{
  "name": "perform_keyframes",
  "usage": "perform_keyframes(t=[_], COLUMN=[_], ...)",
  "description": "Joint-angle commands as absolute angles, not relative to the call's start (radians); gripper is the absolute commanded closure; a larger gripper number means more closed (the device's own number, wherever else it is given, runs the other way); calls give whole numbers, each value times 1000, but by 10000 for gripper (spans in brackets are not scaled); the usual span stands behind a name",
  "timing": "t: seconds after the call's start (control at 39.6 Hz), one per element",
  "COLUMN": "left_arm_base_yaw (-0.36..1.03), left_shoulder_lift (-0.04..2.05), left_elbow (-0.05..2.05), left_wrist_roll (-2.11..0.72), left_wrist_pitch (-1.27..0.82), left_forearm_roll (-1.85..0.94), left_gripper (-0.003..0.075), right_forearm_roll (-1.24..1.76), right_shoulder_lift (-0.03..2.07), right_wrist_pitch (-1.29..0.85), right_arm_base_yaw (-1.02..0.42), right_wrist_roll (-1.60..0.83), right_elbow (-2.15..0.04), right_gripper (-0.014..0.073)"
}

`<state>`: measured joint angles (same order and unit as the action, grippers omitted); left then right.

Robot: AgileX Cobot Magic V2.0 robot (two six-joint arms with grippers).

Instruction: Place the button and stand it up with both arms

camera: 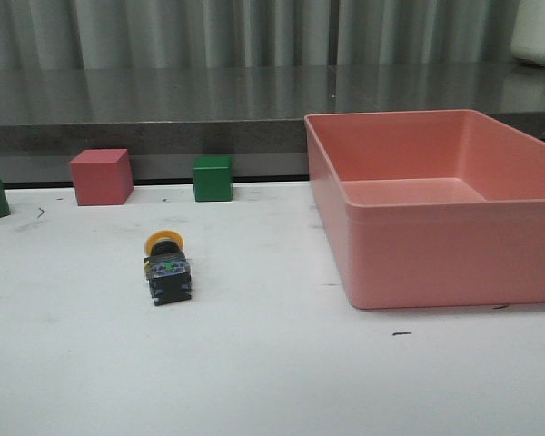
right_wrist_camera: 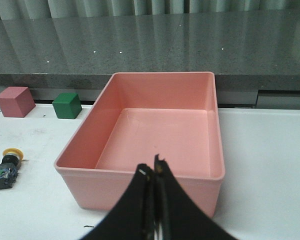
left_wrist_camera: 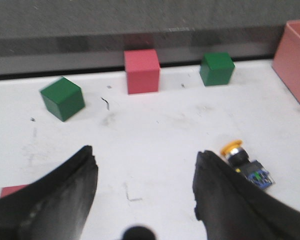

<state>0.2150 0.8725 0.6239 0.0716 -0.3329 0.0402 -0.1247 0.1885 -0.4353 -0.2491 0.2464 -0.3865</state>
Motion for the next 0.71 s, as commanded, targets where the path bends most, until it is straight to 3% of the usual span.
perform_keyframes(t=[0.0, 0.33, 0.53, 0.68], left_arm_base_yaw=[268, 383, 435, 434], left_shoulder_lift=[967, 1308, 1462, 1576], left_elbow=[718, 1034, 1190, 1308], left_wrist_roll=[69, 69, 71, 168], left_wrist_pitch=[-312, -548, -605, -728], left_forearm_roll=[15, -38, -61, -68], left_gripper=[314, 299, 95, 73], right_forearm_roll=[-143, -143, -143, -143], right_shoulder_lift=[199, 199, 199, 199], right_wrist_pitch=[-347, -347, -347, -347], right_arm_base_yaw=[-242, -242, -242, -242], right_wrist_roll=[239, 239, 239, 239], right_elbow=[-412, -412, -412, -412], right_gripper=[664, 664, 664, 664])
